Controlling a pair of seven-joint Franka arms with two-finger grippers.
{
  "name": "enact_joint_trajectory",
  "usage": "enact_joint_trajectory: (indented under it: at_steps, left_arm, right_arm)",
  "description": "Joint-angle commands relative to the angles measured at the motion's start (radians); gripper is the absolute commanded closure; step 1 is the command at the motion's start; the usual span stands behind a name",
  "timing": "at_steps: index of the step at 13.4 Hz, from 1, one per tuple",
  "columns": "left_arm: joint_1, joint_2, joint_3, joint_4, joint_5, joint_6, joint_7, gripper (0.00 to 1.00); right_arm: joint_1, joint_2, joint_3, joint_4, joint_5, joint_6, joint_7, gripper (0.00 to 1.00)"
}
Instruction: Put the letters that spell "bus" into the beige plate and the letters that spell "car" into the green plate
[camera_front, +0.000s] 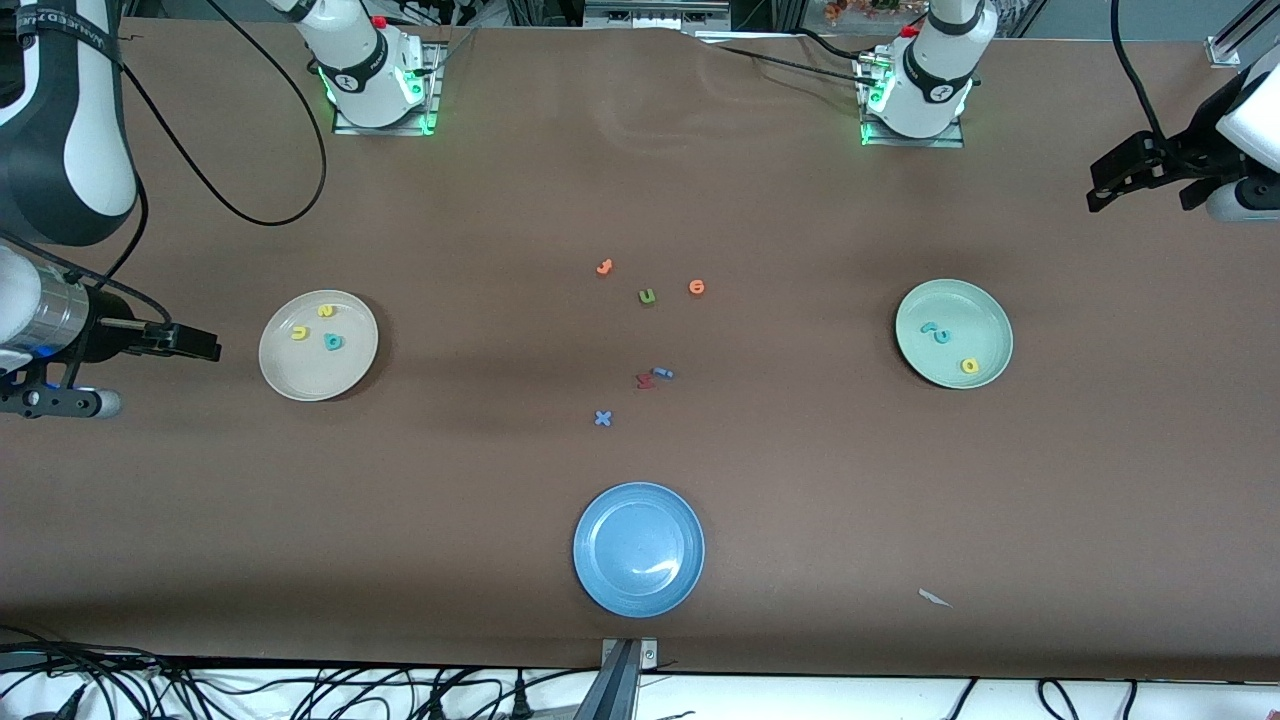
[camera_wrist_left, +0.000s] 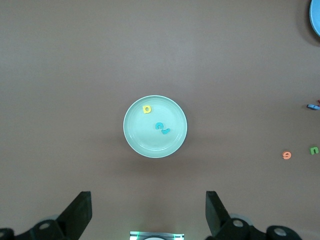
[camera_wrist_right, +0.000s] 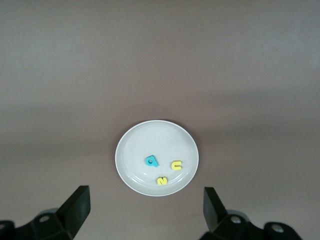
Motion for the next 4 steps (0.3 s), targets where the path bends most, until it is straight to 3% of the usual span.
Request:
enact_joint_trajectory:
  at_steps: [1,4]
  left_arm:
    - [0.008,0.017,-0.001,0.036,-0.027,-0.021,0.003,0.00]
    - [0.008,0.015,-0.001,0.036,-0.027,-0.020,0.001,0.00]
  right_arm:
    - [-0.015,-0.028,0.017,-0.021,-0.005,0.012,0.012,0.00]
    - [-0.014,-0.022,0.017,-0.015,-0.005,0.009,0.010,0.00]
